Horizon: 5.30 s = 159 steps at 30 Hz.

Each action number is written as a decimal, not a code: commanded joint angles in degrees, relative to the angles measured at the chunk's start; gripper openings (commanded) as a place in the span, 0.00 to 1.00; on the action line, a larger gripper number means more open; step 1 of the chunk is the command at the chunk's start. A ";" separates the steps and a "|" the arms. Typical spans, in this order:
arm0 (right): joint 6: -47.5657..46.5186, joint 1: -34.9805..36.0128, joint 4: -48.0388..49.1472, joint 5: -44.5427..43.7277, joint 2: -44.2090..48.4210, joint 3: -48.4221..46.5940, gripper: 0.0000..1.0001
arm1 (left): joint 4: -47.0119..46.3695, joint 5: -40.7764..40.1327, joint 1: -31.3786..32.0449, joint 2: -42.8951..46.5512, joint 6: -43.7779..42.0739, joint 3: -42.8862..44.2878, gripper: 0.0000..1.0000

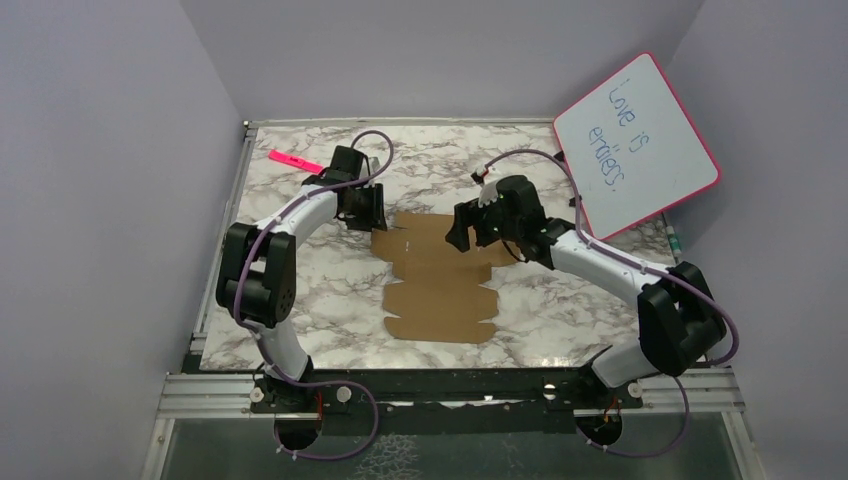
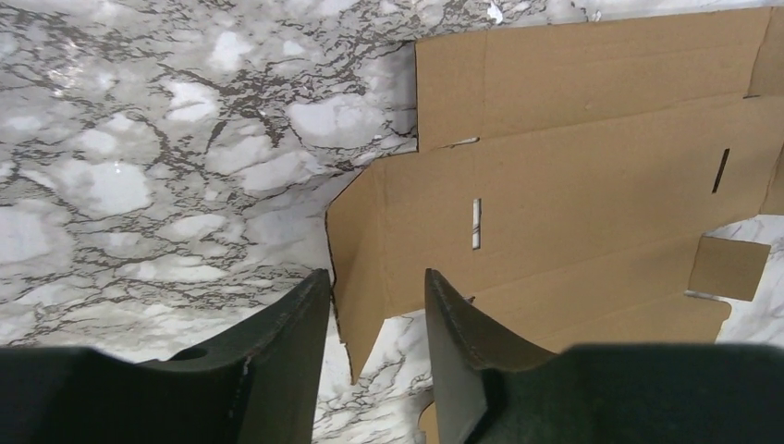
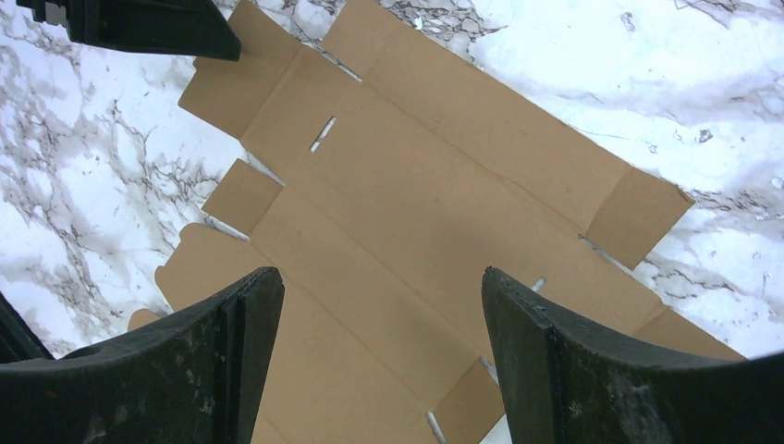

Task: Fold the paper box

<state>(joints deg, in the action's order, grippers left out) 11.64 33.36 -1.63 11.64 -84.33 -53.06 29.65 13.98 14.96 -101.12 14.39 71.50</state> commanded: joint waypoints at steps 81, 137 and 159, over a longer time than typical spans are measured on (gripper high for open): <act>-37.01 -8.48 -32.39 30.73 -25.95 -41.27 0.01 | -9.67 3.04 1.21 21.83 -5.78 -9.19 0.05; -81.71 15.30 0.13 -13.32 -7.20 -12.55 0.01 | -33.15 -3.85 0.68 39.38 20.94 -30.68 0.52; -72.83 15.32 4.03 -16.30 -10.03 -4.64 0.01 | -42.08 2.46 1.12 26.87 22.23 -29.79 0.48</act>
<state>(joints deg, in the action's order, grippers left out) -62.96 48.29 0.80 -3.57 -94.17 -59.48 -8.47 14.59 15.84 -72.14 36.86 39.33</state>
